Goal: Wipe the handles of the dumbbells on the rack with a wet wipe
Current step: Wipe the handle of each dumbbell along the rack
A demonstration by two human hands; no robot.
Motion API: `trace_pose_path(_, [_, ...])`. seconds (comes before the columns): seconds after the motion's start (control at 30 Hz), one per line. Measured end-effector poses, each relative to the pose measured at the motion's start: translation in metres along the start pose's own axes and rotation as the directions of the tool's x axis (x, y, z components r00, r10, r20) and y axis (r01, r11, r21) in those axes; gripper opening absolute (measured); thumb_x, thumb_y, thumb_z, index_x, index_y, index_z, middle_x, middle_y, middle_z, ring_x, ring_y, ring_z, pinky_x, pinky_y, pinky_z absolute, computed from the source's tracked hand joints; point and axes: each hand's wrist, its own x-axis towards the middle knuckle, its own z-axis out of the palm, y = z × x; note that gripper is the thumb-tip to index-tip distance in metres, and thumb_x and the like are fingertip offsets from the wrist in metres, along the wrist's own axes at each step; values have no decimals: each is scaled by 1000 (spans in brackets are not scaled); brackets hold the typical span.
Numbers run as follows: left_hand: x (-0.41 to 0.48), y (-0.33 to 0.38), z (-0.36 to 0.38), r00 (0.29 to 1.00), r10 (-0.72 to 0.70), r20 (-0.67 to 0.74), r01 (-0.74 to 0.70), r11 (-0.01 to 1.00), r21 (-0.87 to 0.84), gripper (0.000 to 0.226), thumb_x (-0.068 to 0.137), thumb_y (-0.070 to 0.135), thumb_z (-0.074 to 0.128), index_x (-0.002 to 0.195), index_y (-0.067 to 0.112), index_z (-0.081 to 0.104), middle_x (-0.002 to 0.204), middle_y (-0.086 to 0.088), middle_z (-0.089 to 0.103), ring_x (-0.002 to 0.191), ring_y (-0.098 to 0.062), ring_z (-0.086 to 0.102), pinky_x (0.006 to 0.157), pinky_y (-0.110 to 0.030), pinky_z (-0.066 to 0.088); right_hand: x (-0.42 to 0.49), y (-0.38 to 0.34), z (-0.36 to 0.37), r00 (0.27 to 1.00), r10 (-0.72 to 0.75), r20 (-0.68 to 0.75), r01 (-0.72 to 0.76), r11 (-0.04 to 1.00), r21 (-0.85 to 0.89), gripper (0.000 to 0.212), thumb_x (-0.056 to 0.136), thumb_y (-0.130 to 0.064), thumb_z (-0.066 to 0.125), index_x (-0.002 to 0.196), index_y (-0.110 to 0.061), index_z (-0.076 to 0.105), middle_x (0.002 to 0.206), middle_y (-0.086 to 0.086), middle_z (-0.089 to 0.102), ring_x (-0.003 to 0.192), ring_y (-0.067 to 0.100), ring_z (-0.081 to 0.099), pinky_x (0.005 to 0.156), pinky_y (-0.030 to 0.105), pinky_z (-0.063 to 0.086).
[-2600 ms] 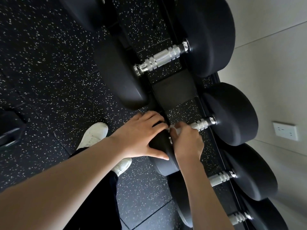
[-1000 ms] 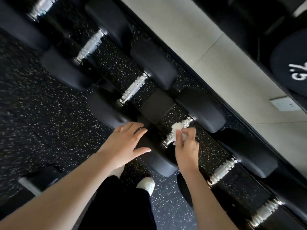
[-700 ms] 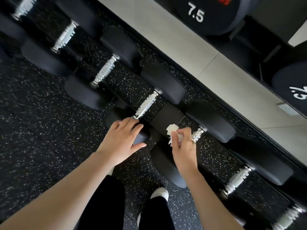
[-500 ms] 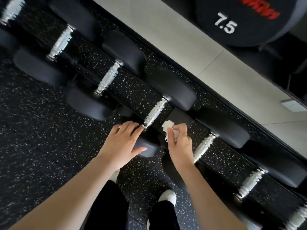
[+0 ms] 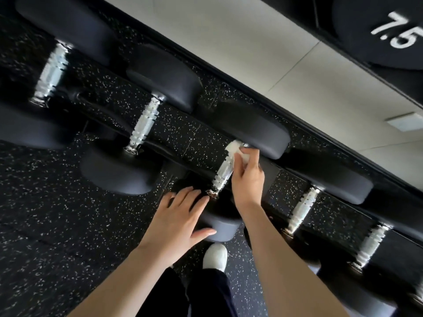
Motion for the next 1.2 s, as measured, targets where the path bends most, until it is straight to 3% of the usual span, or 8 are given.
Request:
trace_pose_path(0.17, [0,0,4,1000,-10,-20,9,1000,-9,67,82,62,36,120,13,63,122,-6,61,118,-26,56,90,-42,36,-1,-8,14,962,134,-237,-96,981,167,12,92,-16,56,102,-12,63,92,0,51,62,5,50,60,10,36])
trace_pose_path(0.27, [-1,0,4,1000,-6,-19,6,1000,-11,67,83,62,36,121,13,62,123,-6,61,119,-26,55,92,-41,35,-2,-10,21,934,164,-317,-94,970,224,11,89,-14,61,98,-12,67,103,-2,43,90,15,54,75,6,37])
trace_pose_path(0.5, [-2,1,4,999,-9,-36,9,1000,-11,66,84,62,37,121,13,61,123,-6,60,122,-25,53,92,-41,38,-2,-9,24,884,188,-428,-65,957,284,14,79,-10,73,91,-17,73,97,-15,37,93,23,51,78,42,52])
trace_pose_path(0.63, [-2,2,5,998,-11,-54,11,1000,-11,65,84,62,38,121,14,61,122,-5,60,122,-25,53,92,-40,36,1,-13,22,892,208,-401,-105,959,264,12,80,-8,71,92,-10,74,92,-6,45,89,20,56,79,31,50])
trace_pose_path(0.73, [-3,1,7,998,-13,-59,13,1000,-14,65,84,62,38,121,14,61,122,-5,60,122,-25,53,93,-41,35,6,-18,22,890,240,-387,-116,941,318,11,81,-6,70,91,-8,73,91,-4,50,73,6,56,71,26,50])
trace_pose_path(0.87, [-3,1,8,997,-21,-73,19,999,-29,65,83,62,38,121,15,60,122,-5,60,122,-25,53,93,-41,33,9,-22,25,864,312,-395,-155,911,382,9,79,-4,70,87,-7,73,91,-1,52,67,1,51,63,2,37])
trace_pose_path(1.0, [-3,0,9,997,-20,-80,17,999,-37,65,83,63,38,121,15,60,123,-5,60,122,-25,52,93,-41,33,12,-18,23,890,303,-342,-179,921,347,10,78,-6,72,87,-10,73,90,-6,53,77,9,57,65,3,39])
trace_pose_path(1.2, [-3,0,9,997,-22,-77,19,999,-37,66,84,63,35,121,15,61,122,-5,60,121,-25,53,93,-40,31,-9,-11,10,962,227,-149,-179,943,280,12,78,-3,71,87,-11,72,91,-6,58,73,-8,55,69,2,43])
